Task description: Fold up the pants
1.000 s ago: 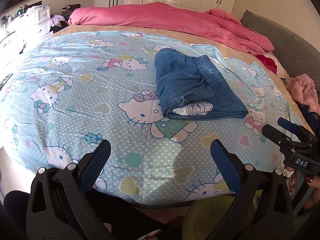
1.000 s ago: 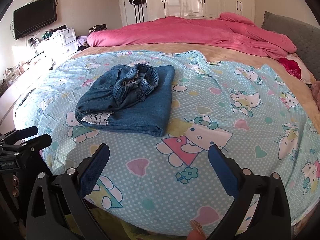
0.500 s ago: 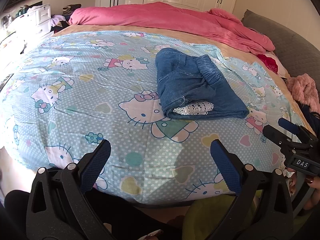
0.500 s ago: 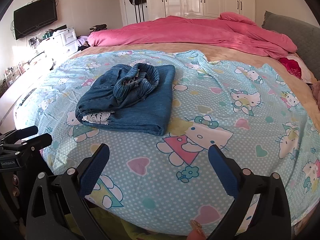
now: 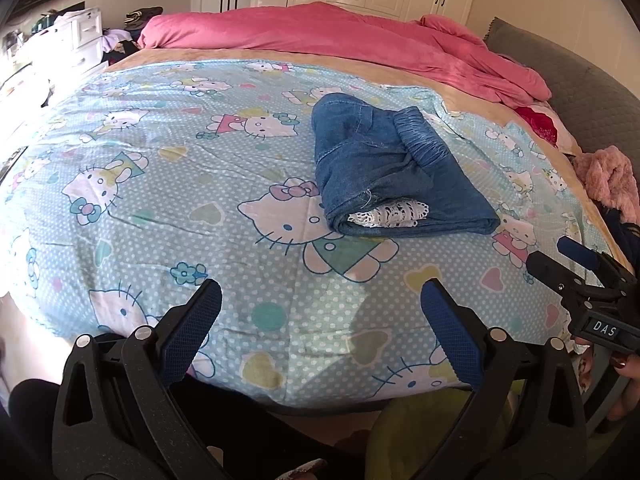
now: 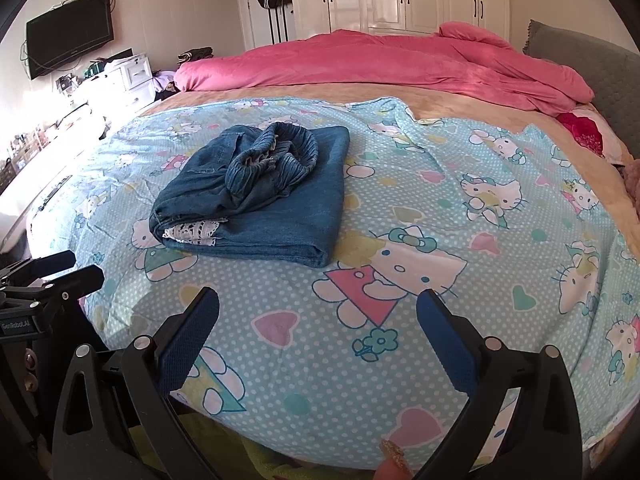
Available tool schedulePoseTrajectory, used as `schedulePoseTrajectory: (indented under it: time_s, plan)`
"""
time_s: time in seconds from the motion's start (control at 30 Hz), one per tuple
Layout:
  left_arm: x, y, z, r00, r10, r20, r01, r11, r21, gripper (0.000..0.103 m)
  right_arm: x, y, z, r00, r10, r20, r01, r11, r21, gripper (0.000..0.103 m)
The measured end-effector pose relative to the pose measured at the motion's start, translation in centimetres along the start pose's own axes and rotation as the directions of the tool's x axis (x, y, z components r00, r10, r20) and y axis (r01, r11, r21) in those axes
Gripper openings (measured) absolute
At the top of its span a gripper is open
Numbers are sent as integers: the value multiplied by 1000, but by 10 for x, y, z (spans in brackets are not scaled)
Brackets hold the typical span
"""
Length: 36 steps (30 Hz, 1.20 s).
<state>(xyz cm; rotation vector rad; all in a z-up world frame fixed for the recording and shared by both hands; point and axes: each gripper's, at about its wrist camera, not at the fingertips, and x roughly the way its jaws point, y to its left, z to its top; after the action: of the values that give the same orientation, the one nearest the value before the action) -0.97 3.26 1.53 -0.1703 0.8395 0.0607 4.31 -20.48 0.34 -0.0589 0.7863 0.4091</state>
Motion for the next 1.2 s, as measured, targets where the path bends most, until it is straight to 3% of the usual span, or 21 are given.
schedulePoseTrajectory:
  time_s: [0.67, 0.9, 1.07, 1.2]
  plan:
    - [0, -4, 0, 1000, -2, 3, 2, 1000, 19, 94, 1, -5, -2, 1000, -22, -3, 22, 1000, 8, 99]
    - [3, -3, -1, 999, 32, 1, -32, 999, 26, 94, 3, -8, -5, 999, -35, -12, 35, 999, 9, 99]
    - [3, 7, 0, 993, 114, 8, -114, 993, 21, 94, 2, -15, -7, 999, -51, -16, 51, 998, 21, 99]
    - [0, 28, 6, 997, 70, 28, -69, 997, -30, 94, 5, -31, -11, 997, -73, -19, 74, 996, 59, 99]
